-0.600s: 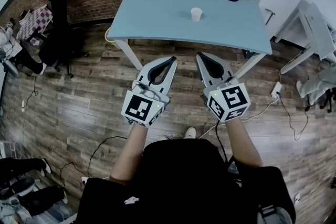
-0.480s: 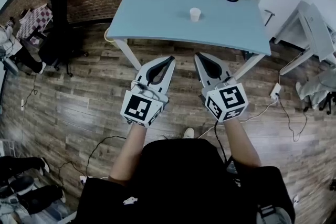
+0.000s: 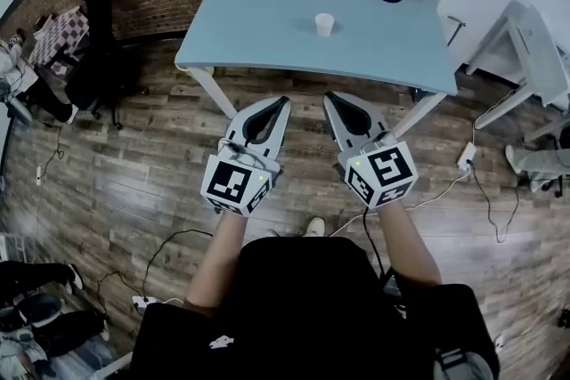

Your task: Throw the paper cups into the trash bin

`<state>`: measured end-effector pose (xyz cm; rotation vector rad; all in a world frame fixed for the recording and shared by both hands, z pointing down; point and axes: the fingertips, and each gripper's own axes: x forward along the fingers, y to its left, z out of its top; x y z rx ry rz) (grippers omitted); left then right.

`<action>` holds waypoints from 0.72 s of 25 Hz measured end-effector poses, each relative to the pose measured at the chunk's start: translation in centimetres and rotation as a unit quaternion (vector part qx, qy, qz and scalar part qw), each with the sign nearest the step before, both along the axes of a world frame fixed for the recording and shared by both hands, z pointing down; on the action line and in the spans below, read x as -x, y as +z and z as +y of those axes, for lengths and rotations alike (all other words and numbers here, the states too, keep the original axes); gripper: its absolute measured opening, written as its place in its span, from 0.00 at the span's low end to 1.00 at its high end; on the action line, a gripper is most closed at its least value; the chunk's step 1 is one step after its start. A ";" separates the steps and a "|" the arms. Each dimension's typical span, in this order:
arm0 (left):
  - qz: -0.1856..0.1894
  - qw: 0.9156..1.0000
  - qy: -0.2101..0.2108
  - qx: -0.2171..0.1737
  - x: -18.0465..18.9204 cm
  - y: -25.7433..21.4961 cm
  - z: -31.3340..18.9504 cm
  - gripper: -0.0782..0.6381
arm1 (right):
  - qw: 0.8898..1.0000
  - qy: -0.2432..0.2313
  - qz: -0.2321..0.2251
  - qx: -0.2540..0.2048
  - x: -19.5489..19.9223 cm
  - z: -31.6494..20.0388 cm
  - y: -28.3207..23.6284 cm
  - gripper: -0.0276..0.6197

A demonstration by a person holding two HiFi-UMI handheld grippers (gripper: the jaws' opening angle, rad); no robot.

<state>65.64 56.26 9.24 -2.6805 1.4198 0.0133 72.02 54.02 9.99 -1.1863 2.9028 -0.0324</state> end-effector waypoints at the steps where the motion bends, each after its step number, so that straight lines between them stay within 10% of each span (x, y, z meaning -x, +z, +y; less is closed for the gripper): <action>1: 0.002 1.000 -0.004 0.002 -0.1 0.2 -0.1 0.12 | 1.000 -0.001 0.001 0.001 -0.3 -0.1 0.2 0.05; 18: 0.005 0.999 -0.031 0.013 0.1 1.1 -3.9 0.12 | 1.000 -0.016 -0.003 0.017 -0.7 -4.3 1.8 0.05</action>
